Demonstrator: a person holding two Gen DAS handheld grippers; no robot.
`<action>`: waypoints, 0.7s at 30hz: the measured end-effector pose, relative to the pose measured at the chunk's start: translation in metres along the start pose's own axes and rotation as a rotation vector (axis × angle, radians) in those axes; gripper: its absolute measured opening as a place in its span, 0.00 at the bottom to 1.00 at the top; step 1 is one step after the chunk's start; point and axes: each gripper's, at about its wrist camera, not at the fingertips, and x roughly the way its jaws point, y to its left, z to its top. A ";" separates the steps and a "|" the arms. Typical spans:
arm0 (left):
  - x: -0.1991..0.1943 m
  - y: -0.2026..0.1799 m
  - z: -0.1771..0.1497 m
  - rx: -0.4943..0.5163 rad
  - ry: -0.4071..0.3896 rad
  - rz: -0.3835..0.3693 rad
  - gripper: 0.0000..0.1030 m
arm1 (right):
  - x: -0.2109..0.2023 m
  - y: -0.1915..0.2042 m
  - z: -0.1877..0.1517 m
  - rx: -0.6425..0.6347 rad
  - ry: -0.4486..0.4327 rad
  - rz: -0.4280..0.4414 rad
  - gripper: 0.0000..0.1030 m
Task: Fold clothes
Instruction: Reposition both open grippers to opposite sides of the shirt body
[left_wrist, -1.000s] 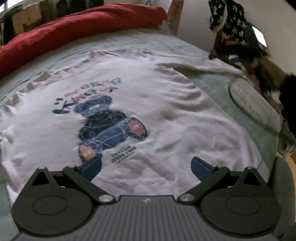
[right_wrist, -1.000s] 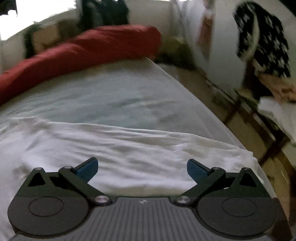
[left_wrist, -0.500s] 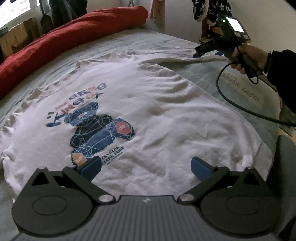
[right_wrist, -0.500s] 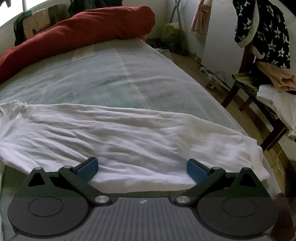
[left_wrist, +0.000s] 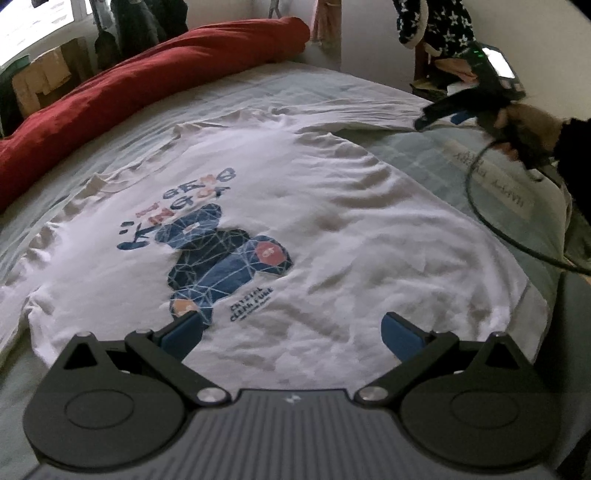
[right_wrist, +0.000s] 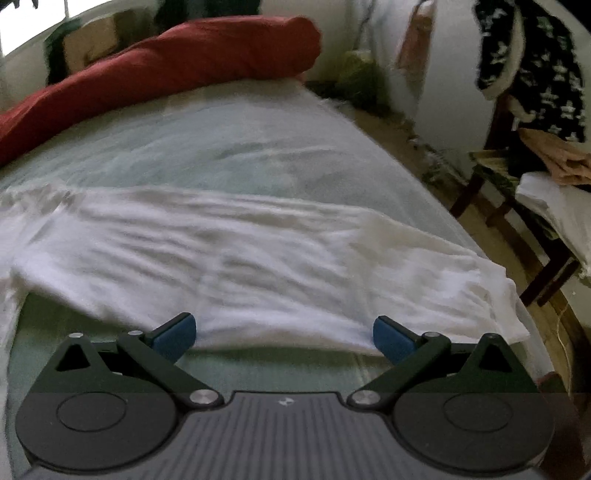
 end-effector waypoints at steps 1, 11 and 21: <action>0.000 0.001 0.000 -0.003 0.000 0.001 0.99 | -0.004 -0.004 0.002 -0.004 0.008 0.010 1.00; 0.005 -0.001 -0.002 0.013 0.009 -0.013 0.99 | 0.019 -0.054 0.012 0.145 -0.003 -0.063 1.00; 0.007 -0.002 -0.001 0.006 0.009 -0.014 0.99 | -0.001 -0.044 0.018 0.096 -0.038 -0.003 1.00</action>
